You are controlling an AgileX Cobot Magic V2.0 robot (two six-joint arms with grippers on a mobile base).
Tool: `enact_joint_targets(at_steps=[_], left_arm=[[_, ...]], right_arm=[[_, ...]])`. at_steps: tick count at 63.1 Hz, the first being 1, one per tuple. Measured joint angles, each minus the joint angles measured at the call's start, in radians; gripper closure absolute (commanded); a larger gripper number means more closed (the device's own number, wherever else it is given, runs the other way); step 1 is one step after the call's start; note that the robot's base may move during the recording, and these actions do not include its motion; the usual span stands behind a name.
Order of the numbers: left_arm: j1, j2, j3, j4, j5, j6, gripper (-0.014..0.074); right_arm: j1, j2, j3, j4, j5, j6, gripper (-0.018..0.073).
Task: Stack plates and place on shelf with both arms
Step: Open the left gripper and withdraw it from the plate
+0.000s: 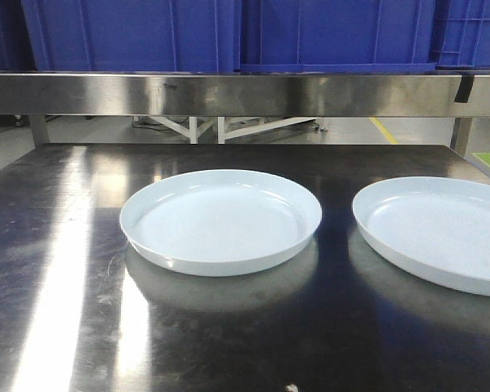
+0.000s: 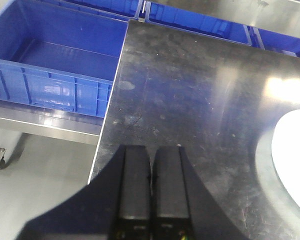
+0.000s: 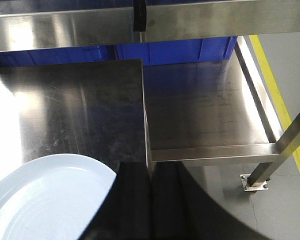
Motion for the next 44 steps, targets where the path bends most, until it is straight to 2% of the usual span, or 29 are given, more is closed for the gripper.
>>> enact_joint_targets(at_steps=[11, 15, 31, 44], left_arm=[[0.000, 0.000, 0.000, 0.002, 0.000, 0.000, 0.0507], [0.000, 0.000, 0.000, 0.002, 0.000, 0.000, 0.0507], [0.000, 0.000, 0.000, 0.002, 0.000, 0.000, 0.0507], [0.000, 0.000, 0.000, 0.002, -0.002, 0.000, 0.0507]], right_arm=[[0.000, 0.000, 0.000, 0.003, 0.007, 0.000, 0.0194], [0.000, 0.000, 0.000, 0.005, 0.015, 0.000, 0.0150], [0.000, 0.000, 0.000, 0.016, 0.108, 0.000, 0.0146], [0.000, 0.019, 0.000, 0.020, 0.127, 0.000, 0.0146]])
